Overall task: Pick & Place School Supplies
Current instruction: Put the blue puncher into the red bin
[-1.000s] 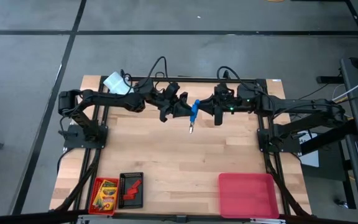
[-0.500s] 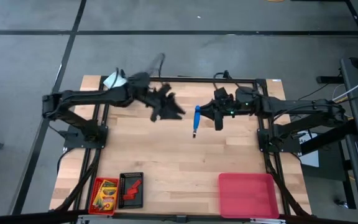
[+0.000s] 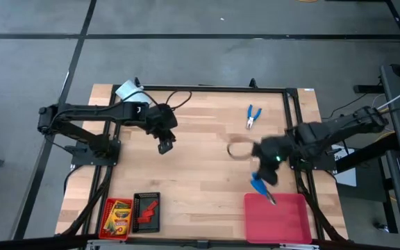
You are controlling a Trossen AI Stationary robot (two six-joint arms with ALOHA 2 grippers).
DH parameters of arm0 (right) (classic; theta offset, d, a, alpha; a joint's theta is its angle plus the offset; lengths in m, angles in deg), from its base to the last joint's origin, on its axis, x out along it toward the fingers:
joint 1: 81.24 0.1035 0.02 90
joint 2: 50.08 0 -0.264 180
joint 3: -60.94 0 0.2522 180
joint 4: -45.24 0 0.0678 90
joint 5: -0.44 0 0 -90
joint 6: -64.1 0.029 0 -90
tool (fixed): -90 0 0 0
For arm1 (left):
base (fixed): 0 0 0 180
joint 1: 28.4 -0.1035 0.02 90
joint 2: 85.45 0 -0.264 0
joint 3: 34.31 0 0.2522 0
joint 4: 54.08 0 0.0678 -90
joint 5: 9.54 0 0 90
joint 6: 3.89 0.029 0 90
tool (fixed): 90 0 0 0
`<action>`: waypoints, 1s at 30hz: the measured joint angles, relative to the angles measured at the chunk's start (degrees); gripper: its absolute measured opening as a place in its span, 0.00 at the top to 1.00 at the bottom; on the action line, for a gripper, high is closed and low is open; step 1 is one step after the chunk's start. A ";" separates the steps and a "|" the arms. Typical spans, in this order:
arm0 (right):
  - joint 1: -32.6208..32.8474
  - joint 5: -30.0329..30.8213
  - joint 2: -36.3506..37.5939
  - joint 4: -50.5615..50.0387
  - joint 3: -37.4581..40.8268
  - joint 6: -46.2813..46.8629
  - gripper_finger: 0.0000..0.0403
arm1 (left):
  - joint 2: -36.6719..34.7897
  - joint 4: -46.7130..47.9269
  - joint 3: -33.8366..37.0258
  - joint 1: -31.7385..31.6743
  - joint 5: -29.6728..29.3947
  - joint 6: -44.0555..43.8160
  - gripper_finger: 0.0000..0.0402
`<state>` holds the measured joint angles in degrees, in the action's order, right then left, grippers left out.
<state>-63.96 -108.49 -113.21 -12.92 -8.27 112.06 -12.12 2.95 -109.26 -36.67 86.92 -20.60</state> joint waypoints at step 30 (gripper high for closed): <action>35.85 10.33 -25.96 -2.57 1.33 17.37 0.91 | -0.06 -3.19 0.11 -0.05 -1.38 -0.89 0.87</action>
<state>-28.12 -98.15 -139.18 -15.49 -6.93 129.42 -12.18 -0.25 -109.15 -36.72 85.54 -21.49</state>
